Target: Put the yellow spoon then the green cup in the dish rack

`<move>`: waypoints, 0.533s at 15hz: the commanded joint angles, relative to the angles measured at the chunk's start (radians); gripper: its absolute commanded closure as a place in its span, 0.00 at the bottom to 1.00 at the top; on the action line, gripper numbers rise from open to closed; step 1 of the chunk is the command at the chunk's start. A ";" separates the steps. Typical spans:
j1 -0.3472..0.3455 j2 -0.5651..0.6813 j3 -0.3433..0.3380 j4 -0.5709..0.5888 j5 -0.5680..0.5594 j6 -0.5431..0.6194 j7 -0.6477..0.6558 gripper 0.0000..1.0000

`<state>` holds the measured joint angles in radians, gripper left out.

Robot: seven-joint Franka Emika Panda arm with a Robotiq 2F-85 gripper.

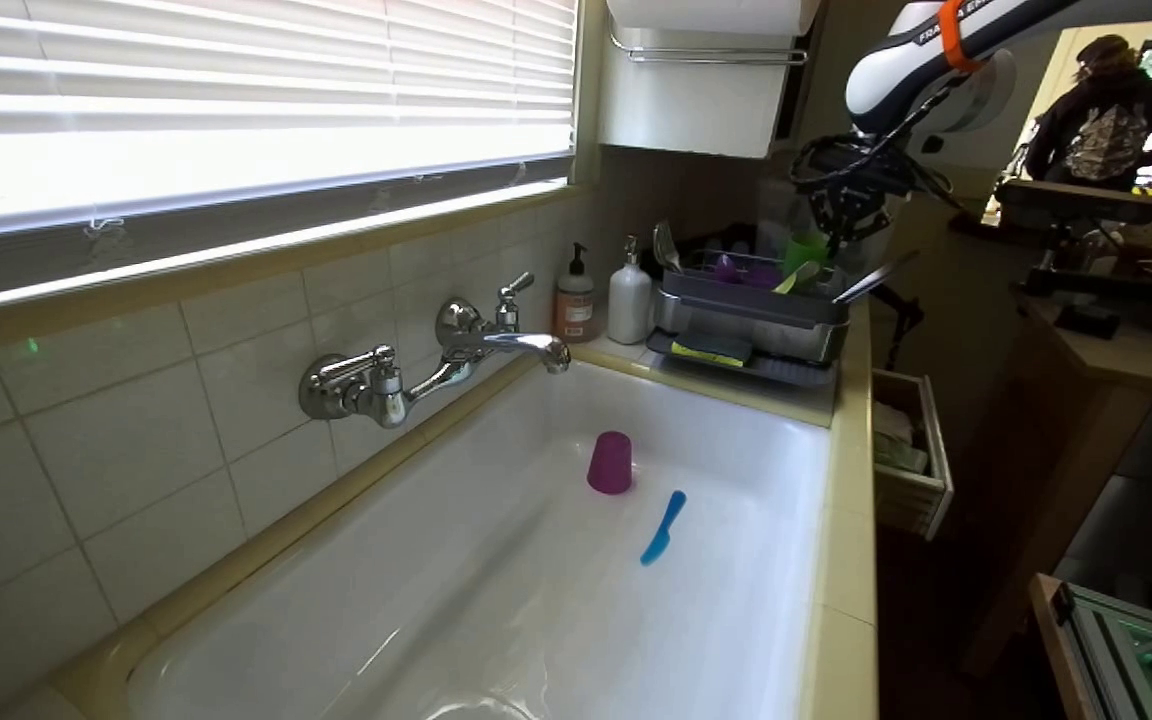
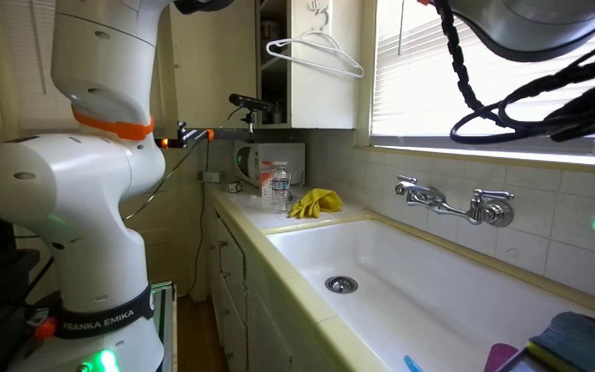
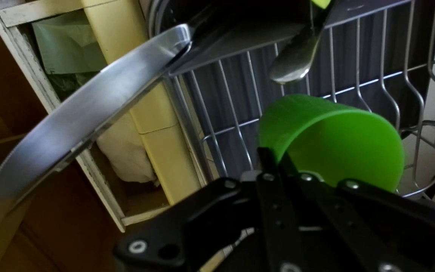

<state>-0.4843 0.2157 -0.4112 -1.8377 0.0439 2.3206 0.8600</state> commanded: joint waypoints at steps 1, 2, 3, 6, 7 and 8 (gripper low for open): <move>0.004 0.050 -0.015 0.049 0.050 -0.052 -0.036 0.99; 0.004 0.057 -0.016 0.051 0.053 -0.054 -0.036 0.99; 0.004 0.064 -0.016 0.055 0.057 -0.058 -0.039 0.99; 0.005 0.081 -0.019 0.068 0.054 -0.074 -0.045 0.99; 0.006 0.085 -0.019 0.070 0.053 -0.080 -0.045 0.99; 0.006 0.089 -0.019 0.073 0.051 -0.085 -0.045 0.99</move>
<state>-0.4843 0.2771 -0.4165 -1.8020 0.0683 2.2827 0.8407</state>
